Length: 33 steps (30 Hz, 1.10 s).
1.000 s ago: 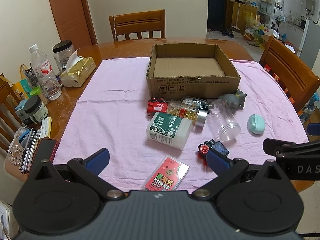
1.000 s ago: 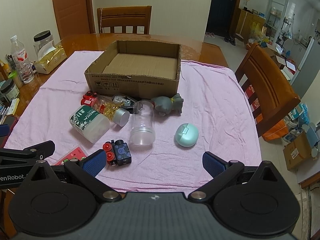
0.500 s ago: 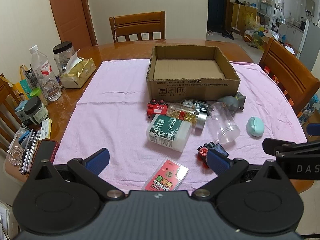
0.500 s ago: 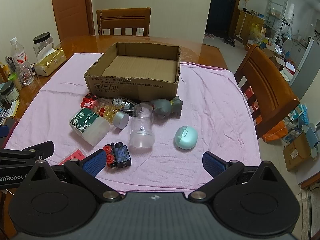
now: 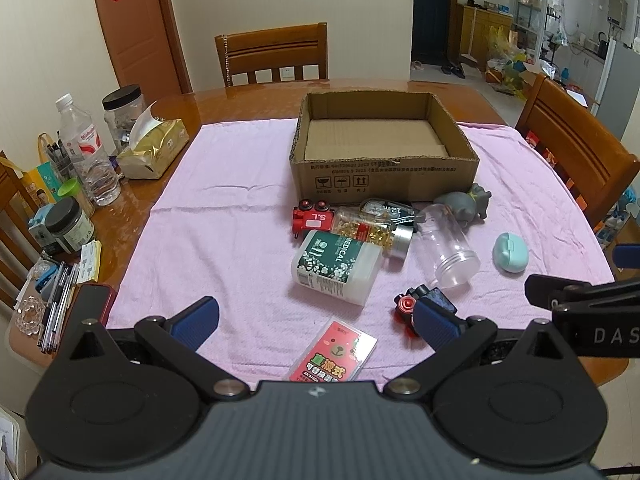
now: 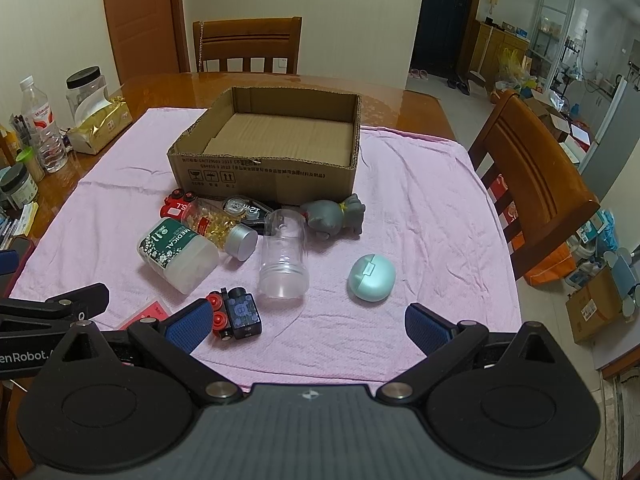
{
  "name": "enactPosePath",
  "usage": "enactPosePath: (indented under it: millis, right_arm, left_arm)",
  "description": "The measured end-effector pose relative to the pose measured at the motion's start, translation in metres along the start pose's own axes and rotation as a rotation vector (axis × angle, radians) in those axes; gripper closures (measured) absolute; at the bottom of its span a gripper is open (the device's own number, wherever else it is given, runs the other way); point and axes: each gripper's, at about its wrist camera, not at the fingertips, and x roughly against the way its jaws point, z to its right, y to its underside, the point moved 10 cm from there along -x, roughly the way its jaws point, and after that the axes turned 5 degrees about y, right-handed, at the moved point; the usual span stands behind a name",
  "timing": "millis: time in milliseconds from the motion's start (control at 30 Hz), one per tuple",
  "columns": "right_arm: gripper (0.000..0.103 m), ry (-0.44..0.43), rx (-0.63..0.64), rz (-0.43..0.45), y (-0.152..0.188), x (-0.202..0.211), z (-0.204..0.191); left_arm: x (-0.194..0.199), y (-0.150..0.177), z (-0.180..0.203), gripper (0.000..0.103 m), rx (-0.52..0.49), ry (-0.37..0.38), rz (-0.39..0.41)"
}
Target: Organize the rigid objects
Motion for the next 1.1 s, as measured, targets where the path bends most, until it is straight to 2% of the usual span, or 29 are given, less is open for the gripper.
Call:
enactPosePath:
  millis: [267,533,833,1100]
  right_arm:
    - [0.0,-0.012,-0.003,0.02,0.001,-0.003,-0.001]
    - [0.0,-0.043,0.006,0.08,0.009,-0.012,-0.004]
    - [0.0,-0.092,0.016,0.069,0.035,-0.029,-0.006]
    - [0.0,-0.102,0.021,0.017,0.057,-0.044,-0.006]
  left_arm:
    - [-0.003,0.002,0.001,0.001,-0.022,0.017,0.035]
    - [-0.015,0.014,0.003,0.001,-0.073,0.05,0.063]
    - [-0.039,0.045,0.002,0.001,-0.078,0.089,0.024]
    - [-0.069,0.071,-0.005,0.001,-0.119,0.052,-0.03]
